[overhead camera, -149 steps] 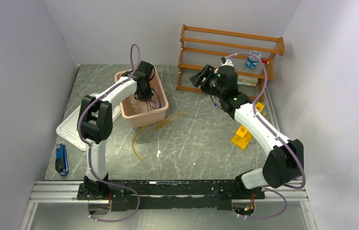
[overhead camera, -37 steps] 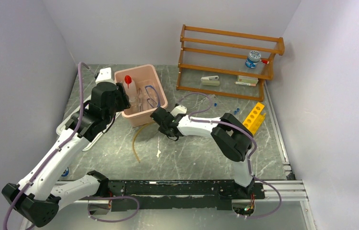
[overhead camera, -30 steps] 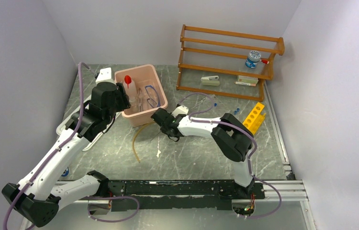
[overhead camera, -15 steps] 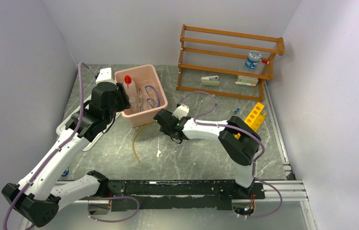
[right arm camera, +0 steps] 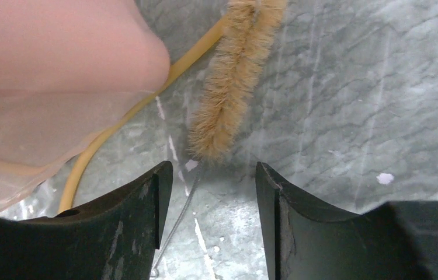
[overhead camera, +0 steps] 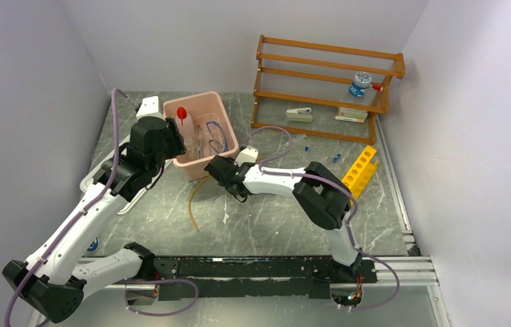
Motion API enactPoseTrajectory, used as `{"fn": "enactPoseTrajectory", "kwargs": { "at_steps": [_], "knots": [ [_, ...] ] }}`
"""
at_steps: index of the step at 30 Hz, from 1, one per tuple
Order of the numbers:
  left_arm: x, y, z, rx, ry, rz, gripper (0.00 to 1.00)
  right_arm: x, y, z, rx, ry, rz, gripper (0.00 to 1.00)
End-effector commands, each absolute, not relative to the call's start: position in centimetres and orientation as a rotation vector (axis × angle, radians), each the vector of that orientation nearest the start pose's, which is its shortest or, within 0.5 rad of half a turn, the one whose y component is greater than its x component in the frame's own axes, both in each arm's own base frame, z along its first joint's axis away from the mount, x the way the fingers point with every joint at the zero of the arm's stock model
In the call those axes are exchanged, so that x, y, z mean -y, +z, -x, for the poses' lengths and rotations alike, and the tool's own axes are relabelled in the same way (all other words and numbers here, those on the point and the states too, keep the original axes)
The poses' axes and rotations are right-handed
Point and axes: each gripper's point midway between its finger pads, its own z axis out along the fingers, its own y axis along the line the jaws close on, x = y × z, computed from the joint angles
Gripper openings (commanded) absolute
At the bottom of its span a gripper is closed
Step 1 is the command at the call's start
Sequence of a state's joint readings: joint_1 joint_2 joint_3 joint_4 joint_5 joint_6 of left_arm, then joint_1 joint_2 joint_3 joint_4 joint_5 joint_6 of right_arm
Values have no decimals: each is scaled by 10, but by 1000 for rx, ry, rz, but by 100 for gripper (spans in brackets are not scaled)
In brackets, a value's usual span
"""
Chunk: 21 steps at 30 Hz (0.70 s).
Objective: Organize the chemistry lab equipment
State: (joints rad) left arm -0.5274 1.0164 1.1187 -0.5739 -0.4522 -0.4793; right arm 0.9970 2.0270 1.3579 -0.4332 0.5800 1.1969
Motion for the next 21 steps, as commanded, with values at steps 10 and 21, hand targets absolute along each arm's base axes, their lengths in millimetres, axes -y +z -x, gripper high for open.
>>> {"fn": "enactPoseTrajectory", "kwargs": {
  "at_steps": [10, 21],
  "knots": [
    [109, 283, -302, -1973, -195, 235, 53, -301, 10, -290, -2354, -27, -466, 23],
    [110, 283, -301, -1975, -207, 233, 53, -301, 0, -291, -2405, -4, -455, 23]
  ]
}}
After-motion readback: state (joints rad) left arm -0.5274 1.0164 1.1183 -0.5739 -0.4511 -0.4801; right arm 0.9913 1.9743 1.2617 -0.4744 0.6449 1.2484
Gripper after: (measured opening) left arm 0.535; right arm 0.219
